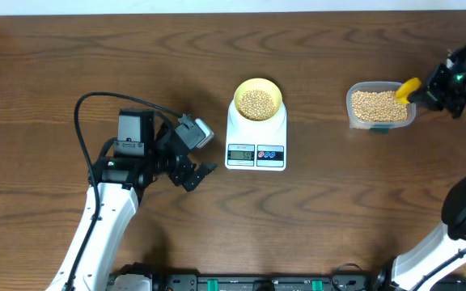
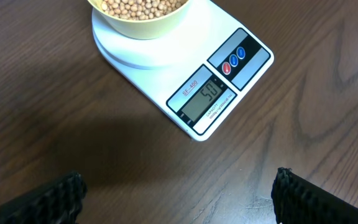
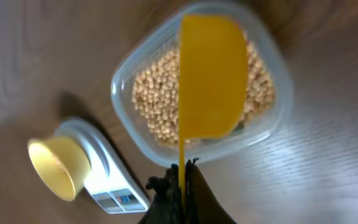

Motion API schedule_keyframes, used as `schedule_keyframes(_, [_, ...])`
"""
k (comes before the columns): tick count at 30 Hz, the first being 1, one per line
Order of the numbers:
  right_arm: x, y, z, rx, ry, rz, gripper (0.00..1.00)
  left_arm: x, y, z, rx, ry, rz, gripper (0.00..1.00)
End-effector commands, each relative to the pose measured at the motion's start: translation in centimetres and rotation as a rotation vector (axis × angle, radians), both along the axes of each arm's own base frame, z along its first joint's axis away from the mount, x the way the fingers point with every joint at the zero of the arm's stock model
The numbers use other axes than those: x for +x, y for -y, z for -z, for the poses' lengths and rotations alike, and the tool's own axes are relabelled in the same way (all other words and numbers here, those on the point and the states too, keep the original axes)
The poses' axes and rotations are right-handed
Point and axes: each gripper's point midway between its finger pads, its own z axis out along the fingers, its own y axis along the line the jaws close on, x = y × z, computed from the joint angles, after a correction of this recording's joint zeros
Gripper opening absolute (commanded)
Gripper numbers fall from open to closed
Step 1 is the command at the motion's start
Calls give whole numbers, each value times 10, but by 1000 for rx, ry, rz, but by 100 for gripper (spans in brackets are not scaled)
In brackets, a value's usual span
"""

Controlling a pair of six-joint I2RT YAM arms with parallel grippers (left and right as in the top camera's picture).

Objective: Scoop item into bowl and weigh 50g on scale
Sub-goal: 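Lay the scoop down in the tub and release it with right gripper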

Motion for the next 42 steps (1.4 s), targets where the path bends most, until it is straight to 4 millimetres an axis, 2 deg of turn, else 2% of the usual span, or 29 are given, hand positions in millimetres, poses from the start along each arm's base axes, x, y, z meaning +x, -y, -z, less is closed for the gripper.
schedule_keyframes(1, [7, -4, 10, 71, -23, 124, 1, -2, -3, 4, 6, -12, -9, 98])
schedule_keyframes(5, [12, -20, 29, 139, -25, 158, 1, -2, -3, 4, 6, -12, -9, 97])
schedule_keyframes(12, [-4, -34, 47, 180, -92, 146, 2, -2, -2, 4, 5, -12, -9, 97])
schedule_keyframes(14, [-9, -38, 48, 187, -119, 142, 14, -2, -2, 4, 5, -12, -9, 98])
schedule_keyframes(15, [-13, -40, 49, 191, -136, 140, 29, -2, -3, 4, 6, -12, -9, 98])
schedule_keyframes(16, [-15, -41, 49, 192, -144, 135, 38, -2, -3, 4, 6, -12, -9, 98])
schedule_keyframes(20, [-26, -35, 52, 160, -190, 146, 66, -2, -2, 4, 5, -12, -9, 98])
schedule_keyframes(26, [-49, -9, 48, 35, -277, 197, 92, -2, -2, 4, 5, -12, -9, 98])
schedule_keyframes(27, [-56, -3, 46, 4, -303, 208, 99, -2, -3, 4, 6, -12, -9, 97])
schedule_keyframes(32, [-74, 18, 39, -113, -379, 255, 99, -2, -2, 4, 5, -12, -9, 98])
schedule_keyframes(34, [-77, 26, 30, -176, -382, 261, 99, -2, -2, 4, 5, -12, -9, 98])
schedule_keyframes(37, [-70, 30, 5, -242, -313, 261, 99, -2, -2, 4, 5, -12, -9, 98])
schedule_keyframes(42, [-61, 25, -50, -306, -141, 261, 99, -2, -3, 4, 6, -12, -9, 98])
